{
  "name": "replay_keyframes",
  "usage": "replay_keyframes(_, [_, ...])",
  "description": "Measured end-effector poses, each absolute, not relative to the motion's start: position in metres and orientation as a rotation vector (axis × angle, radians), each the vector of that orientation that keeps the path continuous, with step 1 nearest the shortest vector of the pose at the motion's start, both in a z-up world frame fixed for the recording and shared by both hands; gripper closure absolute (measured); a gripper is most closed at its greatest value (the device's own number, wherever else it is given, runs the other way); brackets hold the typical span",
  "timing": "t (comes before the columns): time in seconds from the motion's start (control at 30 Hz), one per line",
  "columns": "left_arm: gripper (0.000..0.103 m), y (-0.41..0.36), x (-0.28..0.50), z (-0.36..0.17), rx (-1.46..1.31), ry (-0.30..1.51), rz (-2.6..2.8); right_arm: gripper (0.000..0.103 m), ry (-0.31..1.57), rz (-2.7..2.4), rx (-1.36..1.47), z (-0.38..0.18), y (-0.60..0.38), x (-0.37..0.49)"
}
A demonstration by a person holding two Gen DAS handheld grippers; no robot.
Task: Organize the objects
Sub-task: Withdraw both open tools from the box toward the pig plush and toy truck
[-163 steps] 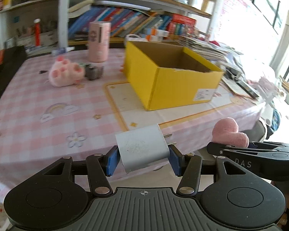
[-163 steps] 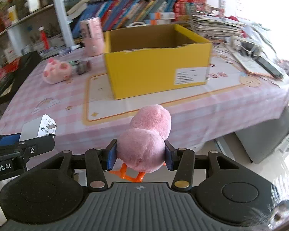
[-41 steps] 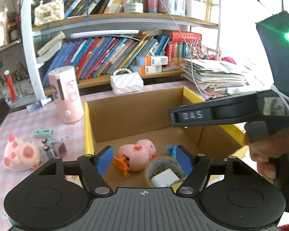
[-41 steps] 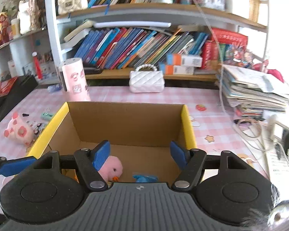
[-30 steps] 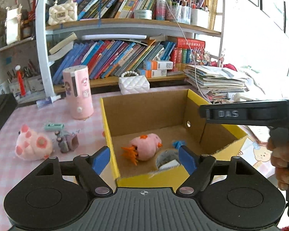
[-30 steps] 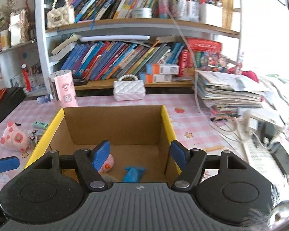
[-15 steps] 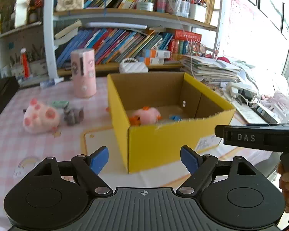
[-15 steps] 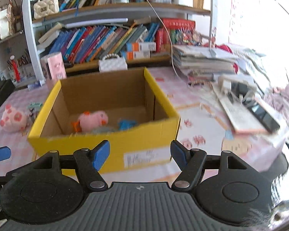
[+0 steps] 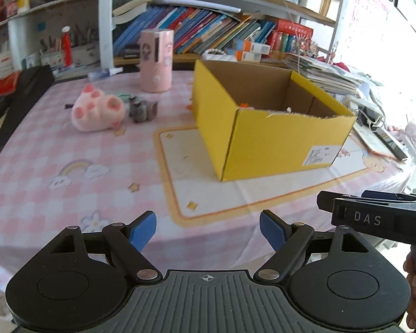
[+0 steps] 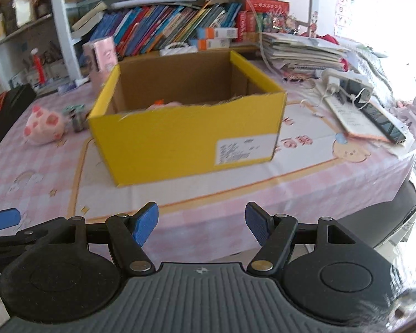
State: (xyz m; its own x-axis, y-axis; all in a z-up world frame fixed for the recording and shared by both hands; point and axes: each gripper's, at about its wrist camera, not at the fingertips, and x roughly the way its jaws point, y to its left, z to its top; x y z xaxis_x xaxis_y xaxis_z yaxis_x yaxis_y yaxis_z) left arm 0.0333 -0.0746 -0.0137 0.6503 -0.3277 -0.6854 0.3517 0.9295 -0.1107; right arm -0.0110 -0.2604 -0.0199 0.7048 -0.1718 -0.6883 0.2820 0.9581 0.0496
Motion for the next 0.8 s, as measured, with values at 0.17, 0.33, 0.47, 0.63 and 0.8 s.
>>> replay_keyframes(0.17, [0.019, -0.054, 0.023, -0.015, 0.031, 0.785, -0.347, 0.035, 0.766, -0.213, 0.153, -0.023, -0.238, -0.016])
replay_keyframes(0.33, [0.019, -0.035, 0.018, -0.013, 0.023, 0.784, -0.309, 0.035, 0.772, -0.168, 0.147, -0.023, -0.218, -0.016])
replay_keyframes(0.47, [0.018, -0.020, 0.014, -0.011, 0.020, 0.778, -0.285, 0.035, 0.772, -0.132, 0.133, -0.021, -0.201, -0.015])
replay_keyframes(0.63, [0.018, -0.003, 0.011, -0.006, 0.003, 0.758, -0.253, 0.035, 0.760, -0.089, 0.107, -0.017, -0.182, -0.012])
replay_keyframes(0.8, [0.018, 0.011, 0.009, -0.001, -0.002, 0.735, -0.233, 0.035, 0.742, -0.060, 0.084, -0.011, -0.165, -0.010])
